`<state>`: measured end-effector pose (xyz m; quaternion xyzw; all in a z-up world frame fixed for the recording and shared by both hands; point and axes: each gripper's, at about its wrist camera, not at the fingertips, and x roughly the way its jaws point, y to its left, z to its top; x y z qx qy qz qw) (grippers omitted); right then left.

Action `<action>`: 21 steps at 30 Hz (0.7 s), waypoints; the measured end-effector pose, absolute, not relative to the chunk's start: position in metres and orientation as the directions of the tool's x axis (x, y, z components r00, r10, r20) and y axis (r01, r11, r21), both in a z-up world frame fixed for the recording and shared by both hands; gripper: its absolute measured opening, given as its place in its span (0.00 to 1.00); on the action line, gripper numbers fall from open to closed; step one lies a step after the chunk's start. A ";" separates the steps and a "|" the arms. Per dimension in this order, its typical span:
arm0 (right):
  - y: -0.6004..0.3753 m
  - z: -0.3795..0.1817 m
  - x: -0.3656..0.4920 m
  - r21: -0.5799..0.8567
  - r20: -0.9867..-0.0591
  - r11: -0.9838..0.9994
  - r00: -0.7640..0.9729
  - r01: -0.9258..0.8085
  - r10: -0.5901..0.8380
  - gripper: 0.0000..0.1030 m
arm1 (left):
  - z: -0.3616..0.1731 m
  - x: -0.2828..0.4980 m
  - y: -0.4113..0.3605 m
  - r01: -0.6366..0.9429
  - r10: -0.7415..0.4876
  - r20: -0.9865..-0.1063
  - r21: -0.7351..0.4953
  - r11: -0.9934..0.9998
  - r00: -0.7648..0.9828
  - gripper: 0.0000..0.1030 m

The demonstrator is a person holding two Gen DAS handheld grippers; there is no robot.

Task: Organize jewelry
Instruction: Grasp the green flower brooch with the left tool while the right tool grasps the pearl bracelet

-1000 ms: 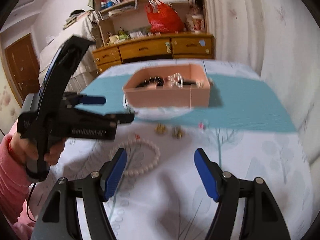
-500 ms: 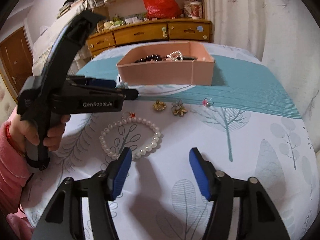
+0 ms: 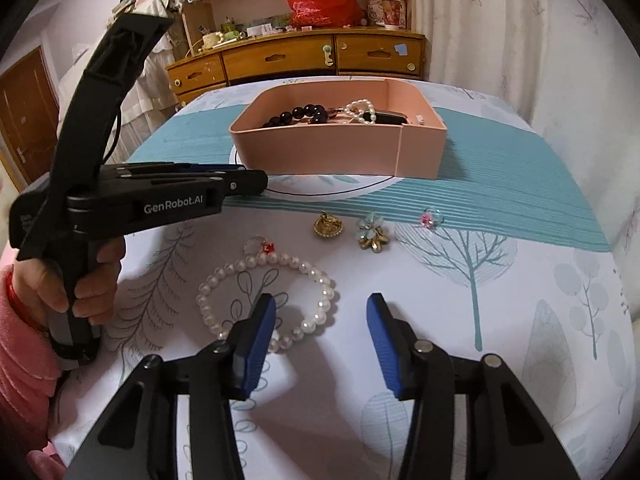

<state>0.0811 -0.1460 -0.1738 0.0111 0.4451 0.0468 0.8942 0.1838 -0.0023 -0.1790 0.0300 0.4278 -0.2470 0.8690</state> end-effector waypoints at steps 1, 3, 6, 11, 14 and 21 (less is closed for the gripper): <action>-0.143 -0.174 0.083 0.039 -0.799 0.997 0.597 -0.071 0.074 0.40 | -0.179 0.184 -0.002 0.455 -0.403 -0.758 -0.159 0.876 0.512 0.19; -0.139 -0.174 0.085 -0.006 -0.805 0.998 0.593 -0.063 0.032 0.33 | -0.179 0.184 -0.002 0.454 -0.406 -0.758 -0.163 0.876 0.511 0.19; -0.135 -0.174 0.087 -0.010 -0.804 0.996 0.593 -0.084 0.042 0.15 | -0.180 0.182 0.003 0.447 -0.415 -0.754 -0.181 0.876 0.509 0.18; -0.130 -0.174 0.085 -0.022 -0.805 0.994 0.591 -0.110 0.048 0.07 | -0.180 0.180 0.005 0.442 -0.420 -0.752 -0.191 0.877 0.508 0.18; -0.134 -0.172 0.085 0.023 -0.811 0.993 0.578 -0.113 0.085 0.07 | -0.180 0.179 0.006 0.438 -0.418 -0.753 -0.192 0.878 0.508 0.18; -0.152 -0.166 0.082 0.107 -0.841 0.990 0.524 -0.088 0.137 0.07 | -0.176 0.174 0.002 0.435 -0.407 -0.772 -0.189 0.880 0.489 0.17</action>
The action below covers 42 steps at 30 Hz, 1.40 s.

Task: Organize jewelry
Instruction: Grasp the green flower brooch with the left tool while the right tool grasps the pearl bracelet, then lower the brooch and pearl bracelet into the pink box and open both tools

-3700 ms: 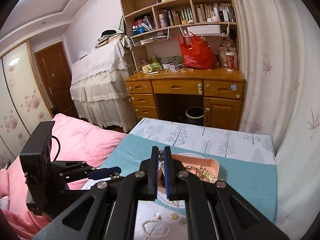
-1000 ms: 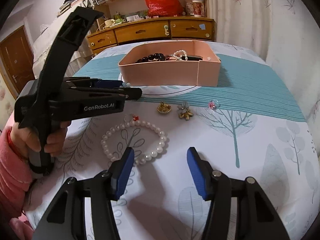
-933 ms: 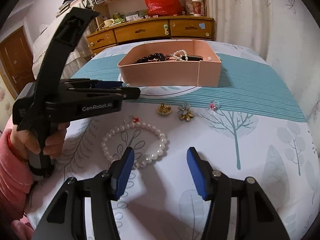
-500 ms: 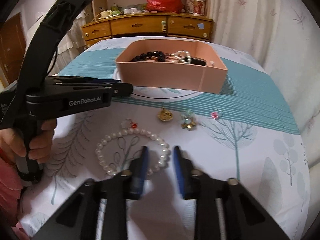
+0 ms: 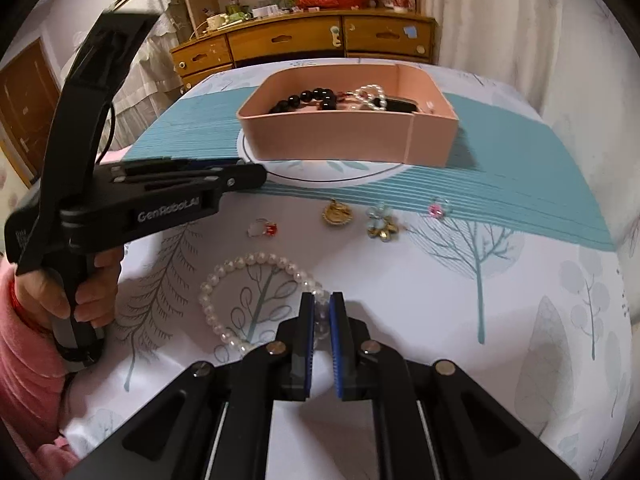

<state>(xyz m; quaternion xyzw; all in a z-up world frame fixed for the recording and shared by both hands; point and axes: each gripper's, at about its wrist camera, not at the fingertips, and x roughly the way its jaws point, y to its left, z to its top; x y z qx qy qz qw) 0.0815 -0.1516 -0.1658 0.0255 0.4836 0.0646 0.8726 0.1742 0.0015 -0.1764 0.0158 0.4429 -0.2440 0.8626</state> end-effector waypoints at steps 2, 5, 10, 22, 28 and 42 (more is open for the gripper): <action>-0.159 -0.159 0.080 0.120 -0.838 0.990 0.527 -0.073 0.140 0.07 | -0.176 0.177 0.005 0.427 -0.430 -0.777 -0.232 0.874 0.459 0.17; -0.168 -0.143 0.077 0.128 -0.818 0.990 0.557 -0.064 0.142 0.07 | -0.172 0.178 0.009 0.393 -0.425 -0.788 -0.254 0.884 0.446 0.17; -0.182 -0.112 0.079 0.126 -0.781 0.991 0.610 -0.053 0.132 0.07 | -0.152 0.175 0.014 0.381 -0.443 -0.781 -0.284 0.880 0.440 0.17; -0.194 -0.042 0.114 0.064 -0.637 0.993 0.762 -0.096 0.115 0.07 | -0.087 0.178 0.005 0.406 -0.400 -0.746 -0.190 0.894 0.532 0.17; -0.191 -0.026 0.145 0.057 -0.585 0.989 0.798 -0.139 0.146 0.07 | -0.067 0.195 -0.007 0.406 -0.388 -0.720 -0.160 0.900 0.576 0.17; -0.201 -0.042 0.199 0.152 -0.602 0.981 0.776 -0.120 0.188 0.31 | -0.081 0.232 -0.022 0.376 -0.323 -0.738 -0.101 0.921 0.592 0.58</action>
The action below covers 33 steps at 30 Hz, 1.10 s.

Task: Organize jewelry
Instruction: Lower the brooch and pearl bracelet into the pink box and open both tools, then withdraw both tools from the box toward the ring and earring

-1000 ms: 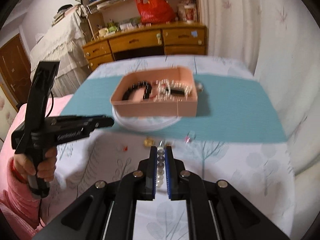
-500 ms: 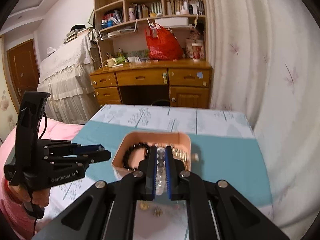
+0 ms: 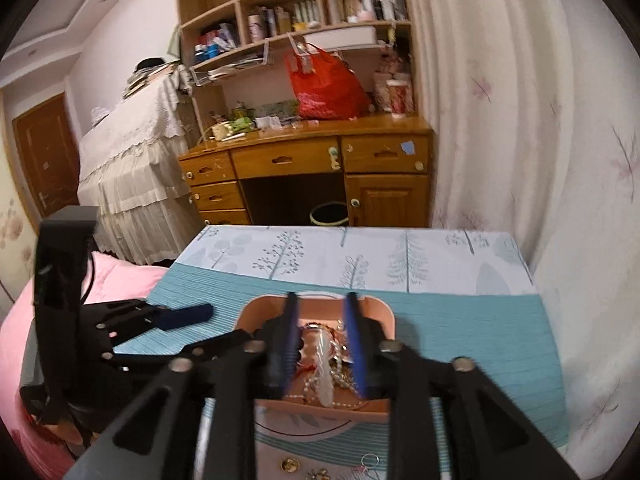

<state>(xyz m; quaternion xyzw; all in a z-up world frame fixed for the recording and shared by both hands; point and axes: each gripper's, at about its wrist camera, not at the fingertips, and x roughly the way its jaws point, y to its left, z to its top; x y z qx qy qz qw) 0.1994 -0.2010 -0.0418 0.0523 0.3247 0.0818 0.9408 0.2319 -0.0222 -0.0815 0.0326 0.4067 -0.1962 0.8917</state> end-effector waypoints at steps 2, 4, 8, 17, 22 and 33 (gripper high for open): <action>-0.207 -0.048 0.198 0.181 -0.610 0.978 0.768 -0.108 0.198 0.33 | -0.082 0.232 -0.019 0.369 -0.314 -0.740 -0.095 0.924 0.595 0.58; -0.214 -0.053 0.194 0.197 -0.617 0.977 0.764 -0.082 0.188 0.33 | -0.084 0.233 -0.015 0.357 -0.309 -0.747 -0.102 0.928 0.588 0.63; -0.227 -0.068 0.181 0.218 -0.635 0.975 0.751 -0.049 0.179 0.45 | -0.096 0.222 -0.005 0.345 -0.311 -0.768 -0.126 0.930 0.559 0.71; -0.239 -0.126 0.164 0.067 -0.784 0.998 0.618 0.000 0.052 0.46 | -0.134 0.182 0.005 0.326 -0.336 -0.792 -0.183 0.927 0.510 0.71; -0.236 -0.145 0.153 0.035 -0.798 0.997 0.599 -0.062 0.066 0.46 | -0.145 0.161 -0.005 0.393 -0.339 -0.797 -0.140 0.909 0.500 0.71; -0.231 -0.166 0.135 0.021 -0.799 0.992 0.594 -0.127 0.093 0.46 | -0.168 0.144 -0.019 0.452 -0.341 -0.838 -0.129 0.883 0.427 0.71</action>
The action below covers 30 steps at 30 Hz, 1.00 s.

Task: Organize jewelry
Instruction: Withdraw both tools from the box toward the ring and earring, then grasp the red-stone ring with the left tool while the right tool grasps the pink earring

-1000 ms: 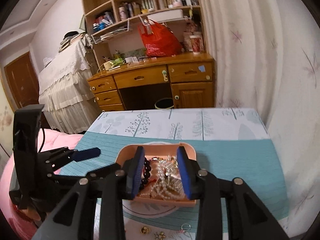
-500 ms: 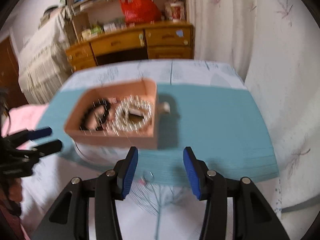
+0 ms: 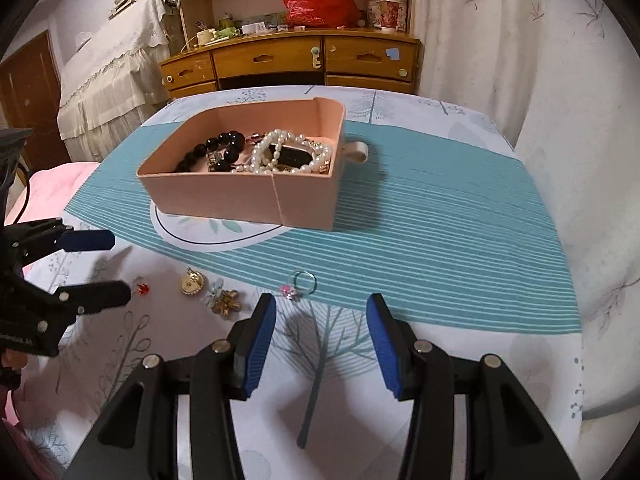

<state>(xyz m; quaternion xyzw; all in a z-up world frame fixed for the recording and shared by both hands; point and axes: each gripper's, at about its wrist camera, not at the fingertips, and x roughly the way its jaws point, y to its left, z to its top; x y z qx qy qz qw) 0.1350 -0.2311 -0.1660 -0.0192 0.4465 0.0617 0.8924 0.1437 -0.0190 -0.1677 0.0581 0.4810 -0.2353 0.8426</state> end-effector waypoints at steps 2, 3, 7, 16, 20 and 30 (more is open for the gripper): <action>-0.229 -0.168 0.135 0.016 -0.792 0.991 0.603 -0.135 0.095 0.46 | -0.170 0.142 -0.022 0.459 -0.328 -0.841 -0.110 0.882 0.430 0.67; -0.228 -0.168 0.135 0.016 -0.789 0.990 0.607 -0.140 0.098 0.46 | -0.171 0.141 -0.024 0.469 -0.329 -0.843 -0.106 0.877 0.425 0.66; -0.218 -0.169 0.137 -0.021 -0.783 0.987 0.616 -0.159 0.083 0.46 | -0.173 0.138 -0.031 0.490 -0.338 -0.846 -0.107 0.865 0.412 0.59; -0.210 -0.175 0.139 -0.057 -0.783 0.984 0.620 -0.166 0.059 0.40 | -0.174 0.133 -0.045 0.524 -0.293 -0.842 -0.015 0.851 0.453 0.47; -0.210 -0.174 0.140 -0.040 -0.783 0.984 0.617 -0.174 0.077 0.29 | -0.174 0.134 -0.049 0.538 -0.307 -0.839 -0.020 0.843 0.449 0.35; -0.203 -0.174 0.142 -0.005 -0.790 0.980 0.602 -0.200 0.118 0.06 | -0.174 0.134 -0.053 0.537 -0.311 -0.839 -0.027 0.843 0.447 0.18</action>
